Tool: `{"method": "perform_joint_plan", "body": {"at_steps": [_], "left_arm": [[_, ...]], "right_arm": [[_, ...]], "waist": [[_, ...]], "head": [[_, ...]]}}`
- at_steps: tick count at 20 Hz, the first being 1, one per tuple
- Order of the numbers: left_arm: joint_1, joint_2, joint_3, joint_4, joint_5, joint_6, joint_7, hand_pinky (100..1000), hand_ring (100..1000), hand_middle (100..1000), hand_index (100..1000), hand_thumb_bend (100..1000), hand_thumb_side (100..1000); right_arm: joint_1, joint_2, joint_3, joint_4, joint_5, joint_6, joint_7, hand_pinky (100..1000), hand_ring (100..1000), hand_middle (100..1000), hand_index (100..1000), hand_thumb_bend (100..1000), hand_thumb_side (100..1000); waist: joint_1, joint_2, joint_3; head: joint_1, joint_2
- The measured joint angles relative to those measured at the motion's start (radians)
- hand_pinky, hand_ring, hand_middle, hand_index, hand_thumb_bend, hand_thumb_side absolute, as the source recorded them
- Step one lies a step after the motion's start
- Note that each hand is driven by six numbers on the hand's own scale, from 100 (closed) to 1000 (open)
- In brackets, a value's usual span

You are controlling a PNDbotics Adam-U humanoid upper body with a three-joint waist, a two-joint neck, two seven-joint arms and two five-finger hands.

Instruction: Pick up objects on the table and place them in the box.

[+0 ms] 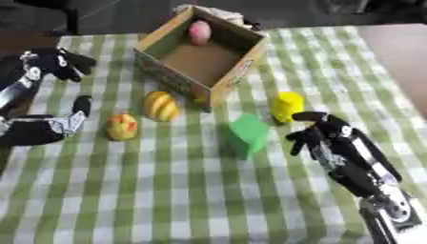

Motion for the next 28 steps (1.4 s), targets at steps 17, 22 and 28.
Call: {"method": "perform_joint_plan", "body": {"at_steps": [17, 22, 28], "left_arm": [[-0.25, -0.032, -0.218, 0.278, -0.385, 0.023, -0.291, 766, 681, 735, 904, 377, 370], [-0.287, -0.094, -0.229, 0.416, -0.44, -0.002, -0.266, 773, 692, 745, 913, 389, 376], [-0.315, -0.142, -0.232, 0.52, -0.481, -0.024, -0.245, 773, 695, 748, 916, 373, 367]], "right_arm": [[0.0, -0.003, 0.005, 0.0, 0.0, -0.002, 0.013, 726, 466, 245, 781, 100, 519], [0.0, -0.003, 0.009, 0.0, 0.0, -0.001, 0.016, 726, 466, 245, 780, 100, 517], [0.0, -0.003, 0.009, 0.0, 0.0, 0.0, 0.017, 726, 466, 246, 780, 100, 518]], "waist": [[-0.002, 0.0, -0.017], [-0.005, 0.0, -0.018], [-0.011, 0.001, -0.019]], "head": [[-0.006, 0.0], [-0.009, 0.0], [-0.009, 0.0]]}}
